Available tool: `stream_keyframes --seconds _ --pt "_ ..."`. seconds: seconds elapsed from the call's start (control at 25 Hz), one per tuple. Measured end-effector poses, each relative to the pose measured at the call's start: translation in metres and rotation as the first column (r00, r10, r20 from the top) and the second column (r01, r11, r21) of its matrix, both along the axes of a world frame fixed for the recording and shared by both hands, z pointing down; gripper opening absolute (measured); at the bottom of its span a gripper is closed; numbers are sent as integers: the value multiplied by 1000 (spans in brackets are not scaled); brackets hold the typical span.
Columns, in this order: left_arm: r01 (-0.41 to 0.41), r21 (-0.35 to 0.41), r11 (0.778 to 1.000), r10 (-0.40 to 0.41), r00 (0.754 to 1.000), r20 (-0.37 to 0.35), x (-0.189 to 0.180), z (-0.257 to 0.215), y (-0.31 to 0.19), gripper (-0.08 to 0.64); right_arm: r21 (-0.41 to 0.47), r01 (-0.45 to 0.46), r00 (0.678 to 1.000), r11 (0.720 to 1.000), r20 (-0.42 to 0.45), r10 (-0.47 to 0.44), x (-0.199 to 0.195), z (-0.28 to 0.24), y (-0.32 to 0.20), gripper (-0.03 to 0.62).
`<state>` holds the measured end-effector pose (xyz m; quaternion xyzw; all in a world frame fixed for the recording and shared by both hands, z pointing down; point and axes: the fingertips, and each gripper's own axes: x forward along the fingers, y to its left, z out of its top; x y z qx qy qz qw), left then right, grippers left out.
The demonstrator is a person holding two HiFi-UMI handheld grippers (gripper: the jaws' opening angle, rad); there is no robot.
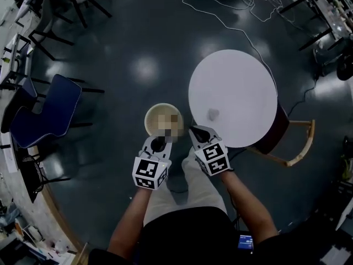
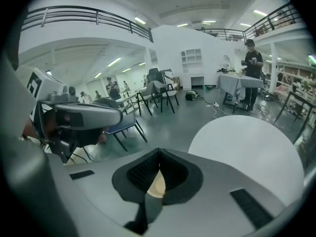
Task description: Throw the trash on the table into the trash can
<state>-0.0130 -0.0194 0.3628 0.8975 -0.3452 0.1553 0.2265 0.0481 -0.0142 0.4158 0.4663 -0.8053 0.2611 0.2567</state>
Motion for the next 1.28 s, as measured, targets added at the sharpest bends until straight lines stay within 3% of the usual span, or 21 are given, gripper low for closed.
stream_keyframes --seconds 0.16,0.36,0.56,1.08,1.28 --pt "-76 -9 997 76 997 4 41 10 6 8 -9 -69 998 998 -11 69 44 8 5 18" --pt "-102 -51 993 100 994 -44 89 18 9 8 -23 -163 987 986 -14 162 100 20 12 18" --pt "-156 -49 987 155 987 -32 134 29 16 8 -27 -233 972 972 -16 233 146 27 21 18" --pt "-236 -126 964 242 970 35 206 90 16 11 -55 -316 949 947 0 316 214 65 31 18" --pt "-221 -167 961 236 969 76 222 121 8 135 -71 -341 939 937 17 343 229 81 33 18"
